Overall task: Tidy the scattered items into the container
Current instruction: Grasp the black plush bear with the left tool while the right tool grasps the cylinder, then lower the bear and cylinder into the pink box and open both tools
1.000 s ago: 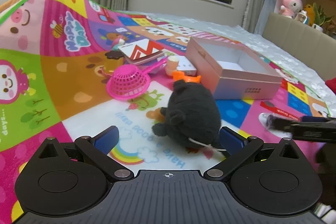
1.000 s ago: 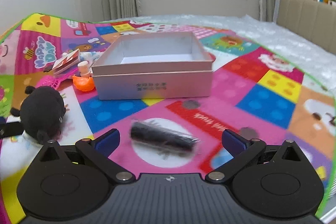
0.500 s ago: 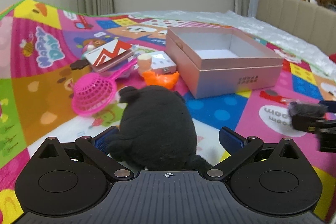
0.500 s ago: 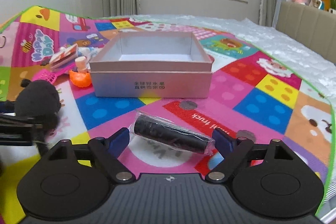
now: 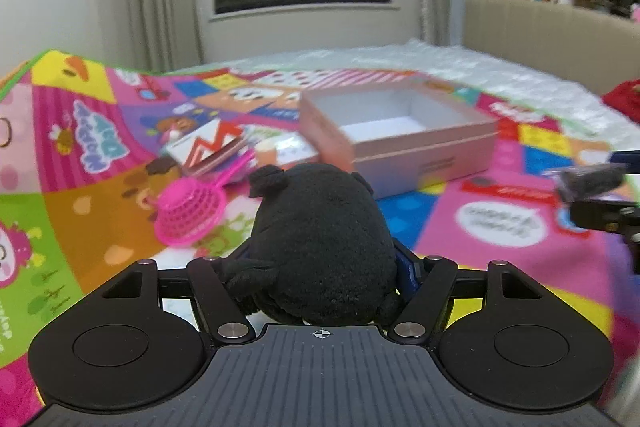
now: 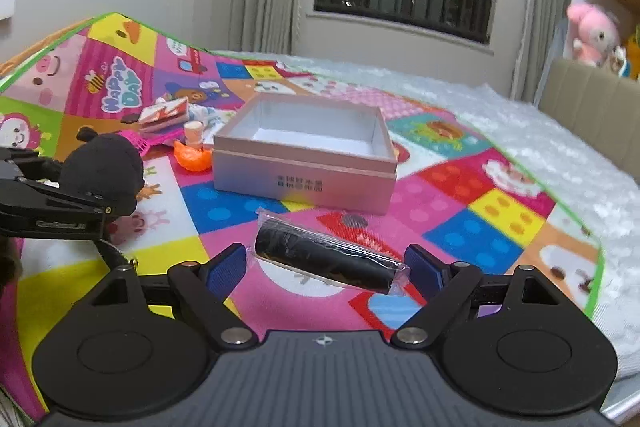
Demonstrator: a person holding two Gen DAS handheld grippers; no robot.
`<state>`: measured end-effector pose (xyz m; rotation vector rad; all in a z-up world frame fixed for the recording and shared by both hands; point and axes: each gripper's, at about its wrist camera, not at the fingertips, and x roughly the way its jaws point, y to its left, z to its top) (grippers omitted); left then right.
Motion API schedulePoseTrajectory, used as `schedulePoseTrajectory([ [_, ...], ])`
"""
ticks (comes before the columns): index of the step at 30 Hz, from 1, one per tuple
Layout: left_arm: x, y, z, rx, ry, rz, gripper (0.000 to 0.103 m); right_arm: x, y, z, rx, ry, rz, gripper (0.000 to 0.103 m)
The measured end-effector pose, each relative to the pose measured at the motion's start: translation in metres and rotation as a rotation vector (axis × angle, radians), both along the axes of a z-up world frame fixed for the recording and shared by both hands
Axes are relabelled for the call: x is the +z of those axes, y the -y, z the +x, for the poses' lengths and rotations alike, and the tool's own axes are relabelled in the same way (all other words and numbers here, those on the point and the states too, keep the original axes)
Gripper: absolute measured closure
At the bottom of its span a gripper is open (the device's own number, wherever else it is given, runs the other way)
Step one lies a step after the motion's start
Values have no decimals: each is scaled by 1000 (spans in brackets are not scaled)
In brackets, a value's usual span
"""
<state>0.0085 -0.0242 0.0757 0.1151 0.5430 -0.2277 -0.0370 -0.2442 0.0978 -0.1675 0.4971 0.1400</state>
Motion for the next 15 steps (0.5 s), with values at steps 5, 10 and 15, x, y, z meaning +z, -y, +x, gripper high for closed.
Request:
schedulePoseTrajectory([
  [5, 29, 5, 5, -65, 25, -70, 30, 14, -3, -6, 25, 98, -40, 17],
  [10, 62, 9, 44, -113, 38, -183, 30, 34, 3, 12, 38, 151, -8, 17],
  [15, 100, 12, 110, -157, 35, -338, 30, 64, 10, 54, 11, 286, -27, 17],
])
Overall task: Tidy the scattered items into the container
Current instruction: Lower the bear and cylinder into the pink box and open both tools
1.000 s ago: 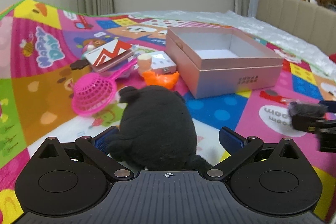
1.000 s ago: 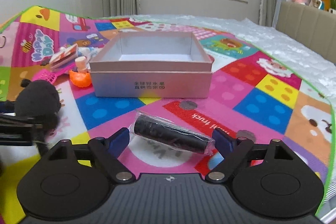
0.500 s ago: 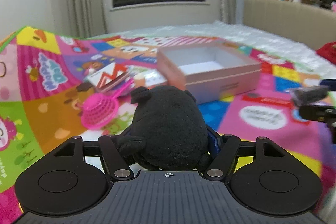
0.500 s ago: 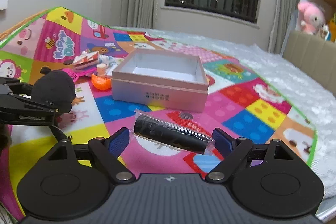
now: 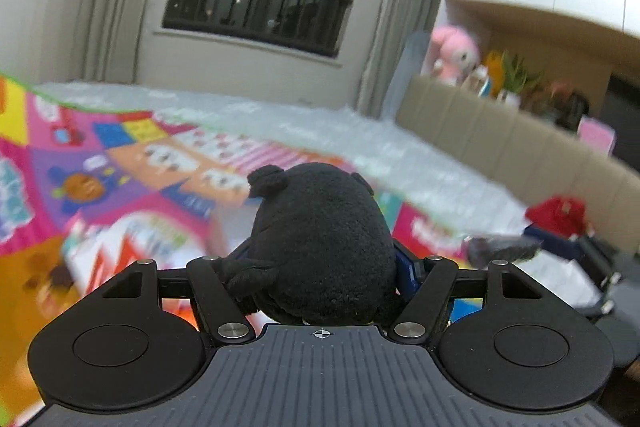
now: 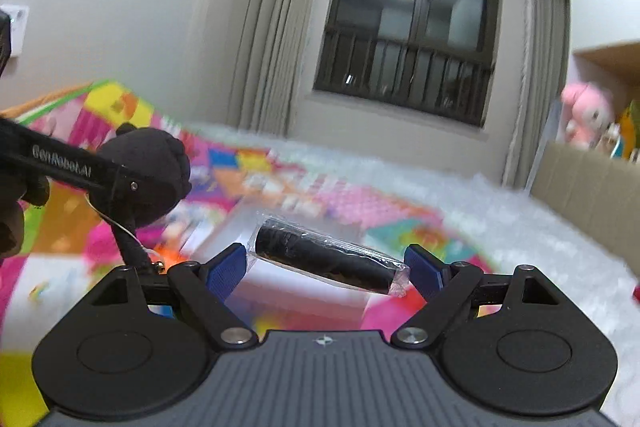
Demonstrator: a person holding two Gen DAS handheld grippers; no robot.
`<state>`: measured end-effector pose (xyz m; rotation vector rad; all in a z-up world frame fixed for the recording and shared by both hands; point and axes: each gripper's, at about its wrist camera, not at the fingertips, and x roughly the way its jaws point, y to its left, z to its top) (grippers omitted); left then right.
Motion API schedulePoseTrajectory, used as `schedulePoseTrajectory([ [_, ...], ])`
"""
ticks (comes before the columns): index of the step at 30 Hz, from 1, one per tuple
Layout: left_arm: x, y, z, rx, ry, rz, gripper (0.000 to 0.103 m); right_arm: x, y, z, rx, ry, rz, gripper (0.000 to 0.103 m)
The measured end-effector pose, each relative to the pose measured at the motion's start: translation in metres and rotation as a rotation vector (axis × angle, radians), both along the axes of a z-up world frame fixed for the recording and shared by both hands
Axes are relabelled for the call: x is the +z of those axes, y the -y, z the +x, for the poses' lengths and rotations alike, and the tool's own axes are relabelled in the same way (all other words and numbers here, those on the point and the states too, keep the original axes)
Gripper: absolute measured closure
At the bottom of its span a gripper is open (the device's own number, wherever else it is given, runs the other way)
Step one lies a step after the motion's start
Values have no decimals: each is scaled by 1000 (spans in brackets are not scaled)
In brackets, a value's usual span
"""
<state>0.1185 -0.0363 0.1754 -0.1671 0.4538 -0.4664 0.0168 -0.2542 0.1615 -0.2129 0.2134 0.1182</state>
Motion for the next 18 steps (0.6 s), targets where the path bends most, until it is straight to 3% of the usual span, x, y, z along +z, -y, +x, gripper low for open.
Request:
schedulePoseTrajectory([
  [4, 22, 20, 56, -13, 29, -23, 27, 4, -8, 53, -19, 73, -46, 17],
  [5, 25, 25, 68, -14, 42, -23, 20, 1, -10, 70, -19, 85, -47, 16],
  [6, 26, 29, 80, -15, 50, -23, 10, -3, -10, 82, -5, 83, -41, 13],
  [9, 23, 30, 93, 5, 38, -36, 7, -20, -14, 107, 11, 2, -42, 10],
  [13, 3, 14, 73, 45, 19, 7, 3, -43, -15, 90, 76, -33, -40, 2],
  [18, -33, -4, 15, 148, -8, 146, 0, -55, -26, 68, 141, -128, -34, 1],
])
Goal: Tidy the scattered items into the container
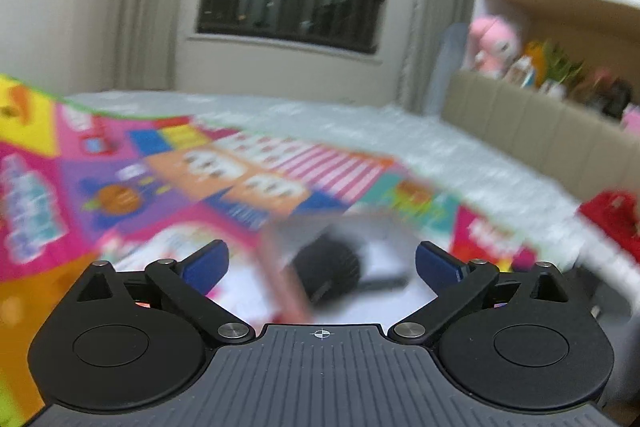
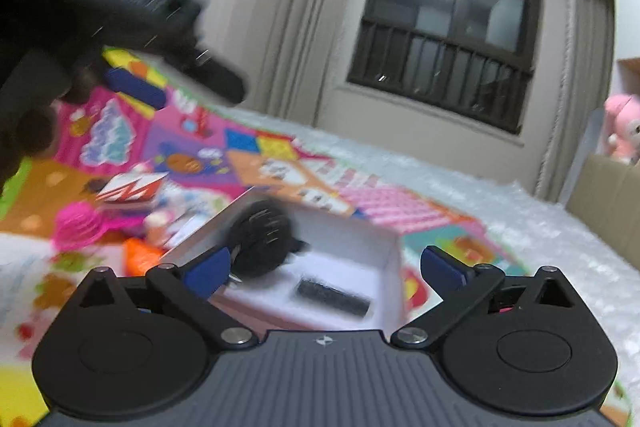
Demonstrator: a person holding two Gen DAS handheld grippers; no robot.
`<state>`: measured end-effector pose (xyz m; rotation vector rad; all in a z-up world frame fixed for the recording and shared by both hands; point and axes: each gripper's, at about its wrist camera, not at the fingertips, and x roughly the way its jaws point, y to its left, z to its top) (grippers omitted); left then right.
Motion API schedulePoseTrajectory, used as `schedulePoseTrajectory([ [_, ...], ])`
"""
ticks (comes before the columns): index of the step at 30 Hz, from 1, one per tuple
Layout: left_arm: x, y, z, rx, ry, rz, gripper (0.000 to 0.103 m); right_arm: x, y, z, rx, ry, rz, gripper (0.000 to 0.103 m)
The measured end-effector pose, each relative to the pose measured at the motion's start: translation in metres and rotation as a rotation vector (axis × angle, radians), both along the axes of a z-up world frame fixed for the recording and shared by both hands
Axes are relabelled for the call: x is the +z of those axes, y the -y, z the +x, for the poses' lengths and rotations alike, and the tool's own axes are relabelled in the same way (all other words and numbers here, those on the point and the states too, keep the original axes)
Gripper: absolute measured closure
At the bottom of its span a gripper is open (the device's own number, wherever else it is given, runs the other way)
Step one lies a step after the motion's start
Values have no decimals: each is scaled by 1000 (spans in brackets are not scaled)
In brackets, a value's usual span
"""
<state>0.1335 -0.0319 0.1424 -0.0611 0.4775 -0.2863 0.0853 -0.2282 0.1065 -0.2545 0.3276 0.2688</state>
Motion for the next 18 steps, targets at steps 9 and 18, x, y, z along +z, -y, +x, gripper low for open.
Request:
schedulePoseTrajectory([
  [9, -52, -55, -89, 130, -103, 69, 0, 10, -56, -17, 113, -61, -24, 0],
  [18, -68, -84, -126, 100, -110, 29, 0, 4, -155, 32, 171, -175, -109, 45],
])
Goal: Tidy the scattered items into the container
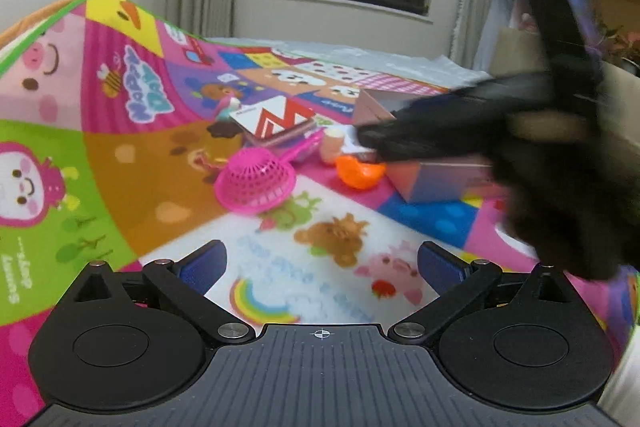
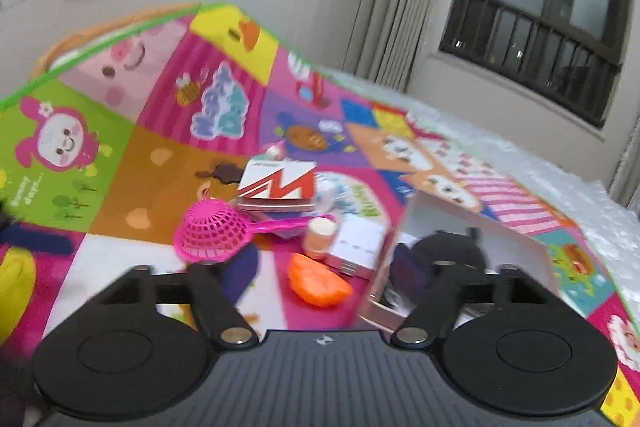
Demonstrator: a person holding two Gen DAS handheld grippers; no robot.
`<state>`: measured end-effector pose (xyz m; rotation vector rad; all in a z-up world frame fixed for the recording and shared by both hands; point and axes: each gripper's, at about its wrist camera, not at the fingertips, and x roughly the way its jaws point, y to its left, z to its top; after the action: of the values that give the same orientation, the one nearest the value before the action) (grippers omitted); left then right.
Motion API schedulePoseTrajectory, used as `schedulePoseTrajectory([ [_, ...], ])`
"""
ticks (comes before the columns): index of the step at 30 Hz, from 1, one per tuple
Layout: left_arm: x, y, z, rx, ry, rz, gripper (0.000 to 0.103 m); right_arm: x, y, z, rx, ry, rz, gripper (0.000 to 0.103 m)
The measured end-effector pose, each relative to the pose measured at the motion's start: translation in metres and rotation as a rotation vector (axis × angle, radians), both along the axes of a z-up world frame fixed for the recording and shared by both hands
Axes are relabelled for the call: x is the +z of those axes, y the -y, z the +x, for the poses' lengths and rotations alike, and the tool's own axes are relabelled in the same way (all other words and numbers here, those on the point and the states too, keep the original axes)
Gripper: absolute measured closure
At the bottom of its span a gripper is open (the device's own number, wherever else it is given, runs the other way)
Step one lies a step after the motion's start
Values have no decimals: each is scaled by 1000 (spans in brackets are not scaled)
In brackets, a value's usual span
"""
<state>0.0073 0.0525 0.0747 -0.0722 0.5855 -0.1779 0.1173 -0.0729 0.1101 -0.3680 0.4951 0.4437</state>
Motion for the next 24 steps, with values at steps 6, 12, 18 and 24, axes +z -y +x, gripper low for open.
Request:
schedulePoseTrajectory([
  [6, -7, -9, -11, -14, -4, -52, 0, -36, -52, 60, -97, -32, -181, 57],
  [12, -11, -9, -14, -24, -14, -58, 0, -60, -69, 79, -113, -42, -275, 70],
  [18, -15, 0, -16, -41, -32, -39, 0, -27, -31, 42, -97, -83, -109, 77],
  [24, -21, 17, -8, -64, -55, -5, 0, -9, 41, -23, -87, -205, 89, 77],
])
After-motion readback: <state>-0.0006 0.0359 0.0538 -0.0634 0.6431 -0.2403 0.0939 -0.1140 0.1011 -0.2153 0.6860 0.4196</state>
